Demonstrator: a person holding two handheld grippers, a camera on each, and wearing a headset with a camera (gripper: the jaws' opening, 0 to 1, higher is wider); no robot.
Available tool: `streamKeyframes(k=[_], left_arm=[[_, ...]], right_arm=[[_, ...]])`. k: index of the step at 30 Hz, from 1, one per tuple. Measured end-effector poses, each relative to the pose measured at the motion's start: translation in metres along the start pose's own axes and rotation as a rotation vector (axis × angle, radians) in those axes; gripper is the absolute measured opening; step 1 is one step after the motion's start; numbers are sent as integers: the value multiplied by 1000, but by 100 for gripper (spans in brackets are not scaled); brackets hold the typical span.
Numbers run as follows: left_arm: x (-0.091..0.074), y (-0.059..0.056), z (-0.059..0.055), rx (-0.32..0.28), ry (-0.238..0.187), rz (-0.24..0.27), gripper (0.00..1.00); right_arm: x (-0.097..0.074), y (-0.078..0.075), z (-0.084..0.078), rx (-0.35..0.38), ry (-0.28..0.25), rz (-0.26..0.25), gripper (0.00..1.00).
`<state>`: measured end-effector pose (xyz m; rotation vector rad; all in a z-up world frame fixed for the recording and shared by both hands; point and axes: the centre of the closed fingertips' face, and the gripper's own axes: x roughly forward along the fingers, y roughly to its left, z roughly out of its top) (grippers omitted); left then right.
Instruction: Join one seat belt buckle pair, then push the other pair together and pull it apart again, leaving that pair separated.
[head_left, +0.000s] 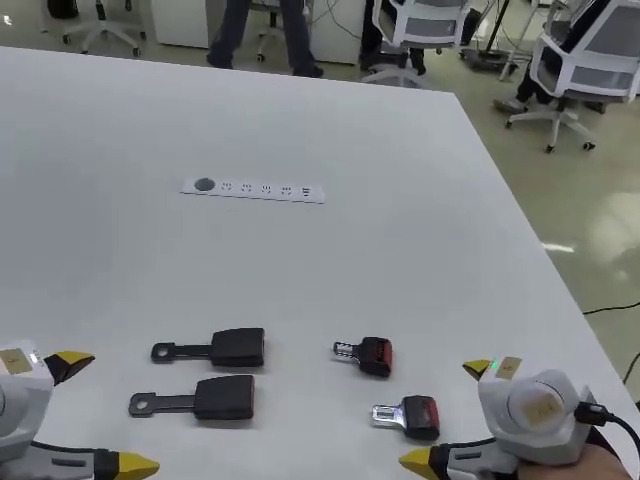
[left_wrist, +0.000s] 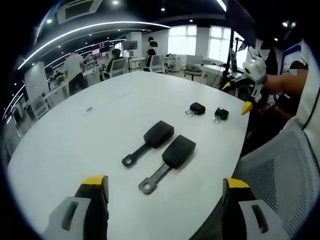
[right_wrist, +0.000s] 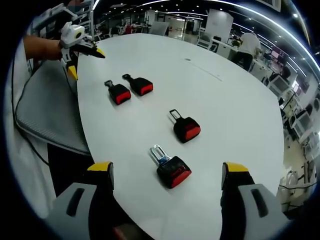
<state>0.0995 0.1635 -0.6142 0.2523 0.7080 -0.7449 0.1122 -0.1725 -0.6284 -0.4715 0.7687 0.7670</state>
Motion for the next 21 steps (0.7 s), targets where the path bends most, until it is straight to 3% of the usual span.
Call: streamKeyframes(k=[10, 21], left_arm=[[0, 6, -5, -17, 0, 10, 94], [2, 3, -2, 2, 3, 3, 93]], right_arm=[[3, 3, -1, 6, 6, 11, 87], [5, 2, -4, 18, 0, 3, 87]])
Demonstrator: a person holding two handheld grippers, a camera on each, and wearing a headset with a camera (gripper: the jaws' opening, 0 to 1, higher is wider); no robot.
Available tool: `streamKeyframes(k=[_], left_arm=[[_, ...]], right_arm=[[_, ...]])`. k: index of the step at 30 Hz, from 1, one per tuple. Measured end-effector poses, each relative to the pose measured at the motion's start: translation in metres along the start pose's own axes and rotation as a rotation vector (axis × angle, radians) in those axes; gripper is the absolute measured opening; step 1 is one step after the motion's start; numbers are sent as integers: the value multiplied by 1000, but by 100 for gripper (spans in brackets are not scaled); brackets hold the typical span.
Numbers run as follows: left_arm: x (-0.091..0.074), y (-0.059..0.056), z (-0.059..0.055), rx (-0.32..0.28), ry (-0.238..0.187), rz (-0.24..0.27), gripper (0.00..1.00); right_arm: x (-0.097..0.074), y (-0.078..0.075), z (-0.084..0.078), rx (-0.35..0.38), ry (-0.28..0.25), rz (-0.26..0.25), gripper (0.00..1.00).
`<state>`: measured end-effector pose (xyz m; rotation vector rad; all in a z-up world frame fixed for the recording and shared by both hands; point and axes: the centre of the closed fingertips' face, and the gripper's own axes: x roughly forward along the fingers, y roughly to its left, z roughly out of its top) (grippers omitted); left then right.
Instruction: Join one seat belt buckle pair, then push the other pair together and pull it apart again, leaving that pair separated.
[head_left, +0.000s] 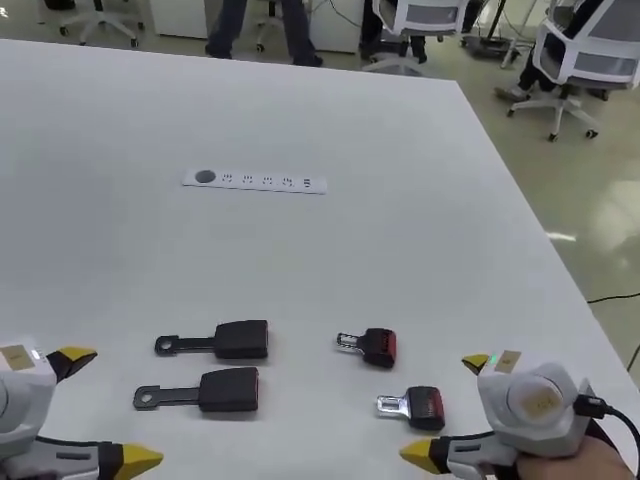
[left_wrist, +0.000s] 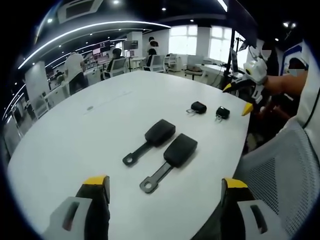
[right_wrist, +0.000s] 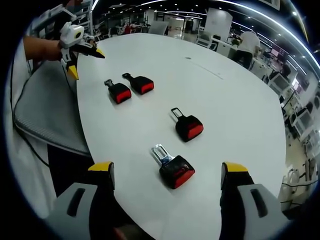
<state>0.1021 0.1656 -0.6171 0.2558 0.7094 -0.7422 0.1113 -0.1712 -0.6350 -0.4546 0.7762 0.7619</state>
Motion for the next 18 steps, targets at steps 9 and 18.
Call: streamKeyframes(k=[9, 18], left_arm=[[-1, 3, 0, 10, -2, 6, 93], [-1, 1, -2, 6, 1, 1, 94]], right_arm=[[-3, -1, -2, 1, -4, -6, 87], [-4, 2, -2, 3, -4, -5, 87]])
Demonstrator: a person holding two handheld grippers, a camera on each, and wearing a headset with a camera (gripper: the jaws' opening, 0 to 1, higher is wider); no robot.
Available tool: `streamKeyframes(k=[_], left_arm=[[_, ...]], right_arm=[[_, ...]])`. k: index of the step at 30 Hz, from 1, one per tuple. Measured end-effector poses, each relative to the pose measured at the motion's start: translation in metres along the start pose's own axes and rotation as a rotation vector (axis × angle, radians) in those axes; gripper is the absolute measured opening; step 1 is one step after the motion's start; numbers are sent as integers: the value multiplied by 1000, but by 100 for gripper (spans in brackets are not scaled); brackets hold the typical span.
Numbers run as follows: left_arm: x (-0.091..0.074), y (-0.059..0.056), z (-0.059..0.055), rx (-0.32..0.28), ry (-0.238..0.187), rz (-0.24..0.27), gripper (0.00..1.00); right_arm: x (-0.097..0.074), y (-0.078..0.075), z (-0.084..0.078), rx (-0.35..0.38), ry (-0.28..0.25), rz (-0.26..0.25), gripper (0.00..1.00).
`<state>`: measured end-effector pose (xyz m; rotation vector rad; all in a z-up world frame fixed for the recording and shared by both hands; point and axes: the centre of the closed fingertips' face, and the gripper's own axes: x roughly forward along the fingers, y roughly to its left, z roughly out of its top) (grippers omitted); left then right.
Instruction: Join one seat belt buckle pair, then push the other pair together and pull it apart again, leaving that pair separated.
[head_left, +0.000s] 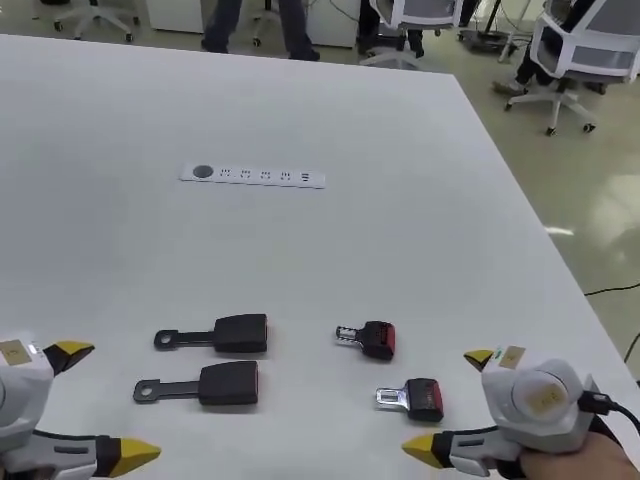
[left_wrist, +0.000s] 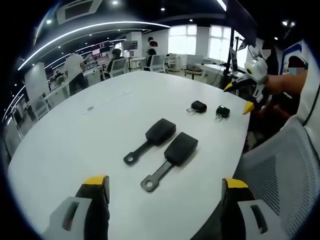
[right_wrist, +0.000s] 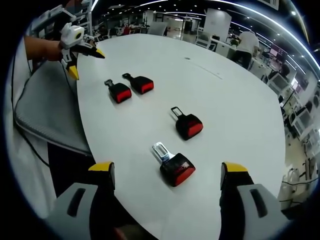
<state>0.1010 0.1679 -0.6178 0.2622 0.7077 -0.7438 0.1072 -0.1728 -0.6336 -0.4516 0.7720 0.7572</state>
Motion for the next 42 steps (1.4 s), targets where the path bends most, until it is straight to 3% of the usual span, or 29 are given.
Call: streamKeyframes(k=[15, 20, 30, 32, 37, 38, 42], left_arm=[[-3, 1, -1, 2, 3, 4, 91], [-3, -3, 0, -1, 5, -11, 83], [-1, -2, -5, 18, 18, -24, 79], [1, -3, -7, 35, 32, -30, 77], [13, -15, 4, 81, 2, -65, 70], [16, -17, 6, 113, 10, -70, 70], [23, -19, 5, 136, 32, -82, 67]], right_arm=[[-1, 2, 0, -10, -7, 4, 83], [-1, 2, 0, -10, -11, 8, 81], [-1, 2, 2, -17, -19, 29, 74], [0, 2, 0, -24, -12, 35, 70], [4, 7, -3, -21, -3, 59, 61], [5, 8, -3, -22, -5, 66, 59], [6, 8, -4, -38, 3, 69, 58]])
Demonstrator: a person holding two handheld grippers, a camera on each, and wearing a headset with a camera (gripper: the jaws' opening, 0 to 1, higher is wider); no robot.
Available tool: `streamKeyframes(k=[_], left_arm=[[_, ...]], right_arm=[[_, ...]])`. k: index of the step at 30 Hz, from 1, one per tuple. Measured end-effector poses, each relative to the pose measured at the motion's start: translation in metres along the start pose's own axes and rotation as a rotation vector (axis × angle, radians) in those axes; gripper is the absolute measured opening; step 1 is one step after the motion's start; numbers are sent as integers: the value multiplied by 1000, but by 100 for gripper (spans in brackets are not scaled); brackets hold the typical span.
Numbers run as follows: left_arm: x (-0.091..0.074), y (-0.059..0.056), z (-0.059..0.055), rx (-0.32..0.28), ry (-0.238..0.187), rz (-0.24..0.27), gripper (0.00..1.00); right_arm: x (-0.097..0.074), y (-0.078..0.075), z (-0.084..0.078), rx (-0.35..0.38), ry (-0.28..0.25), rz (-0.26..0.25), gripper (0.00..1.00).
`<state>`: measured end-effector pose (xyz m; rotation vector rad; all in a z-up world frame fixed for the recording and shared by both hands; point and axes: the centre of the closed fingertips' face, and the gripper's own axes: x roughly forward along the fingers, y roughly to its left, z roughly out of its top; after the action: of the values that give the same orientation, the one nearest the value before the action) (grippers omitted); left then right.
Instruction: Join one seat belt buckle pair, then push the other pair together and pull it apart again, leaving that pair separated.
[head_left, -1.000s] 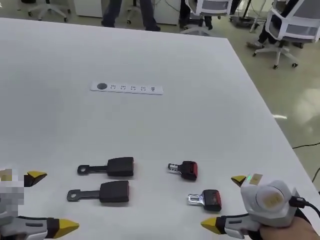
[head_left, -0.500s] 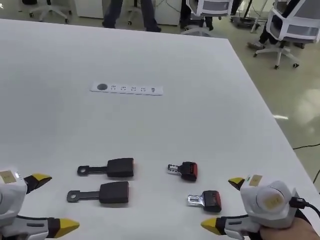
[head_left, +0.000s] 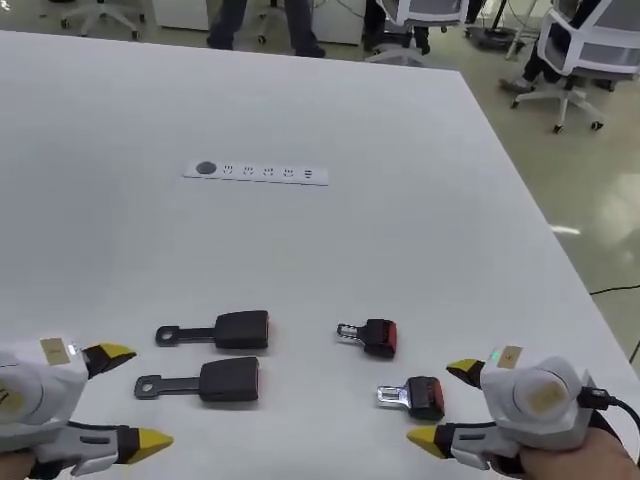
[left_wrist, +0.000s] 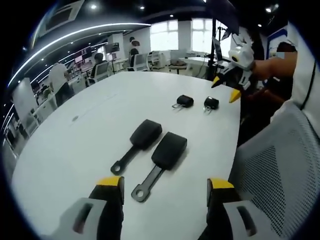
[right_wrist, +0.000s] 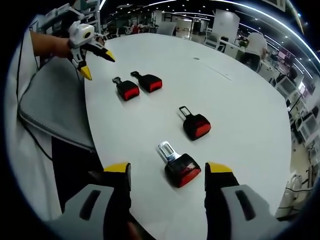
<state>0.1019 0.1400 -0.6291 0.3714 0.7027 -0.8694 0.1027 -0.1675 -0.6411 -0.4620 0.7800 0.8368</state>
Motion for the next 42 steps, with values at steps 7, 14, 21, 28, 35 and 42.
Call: streamKeyframes(k=[7, 14, 21, 28, 35, 42], left_arm=[[22, -14, 5, 57, 35, -66, 59], [39, -21, 20, 108, 62, -79, 58], [50, -18, 25, 168, 92, -103, 56], [61, -14, 24, 220, 123, -130, 51], [71, -10, 22, 277, 137, -167, 46], [79, -14, 14, 336, 190, -215, 42]], right_arm=[[6, -2, -11, -10, 37, 16, 54], [13, -2, -11, -42, 54, 29, 52], [23, -6, -15, -133, 101, 54, 50], [31, -18, -17, -217, 136, 72, 48], [34, -16, -21, -306, 183, 123, 44], [43, -16, -28, -368, 218, 162, 41]])
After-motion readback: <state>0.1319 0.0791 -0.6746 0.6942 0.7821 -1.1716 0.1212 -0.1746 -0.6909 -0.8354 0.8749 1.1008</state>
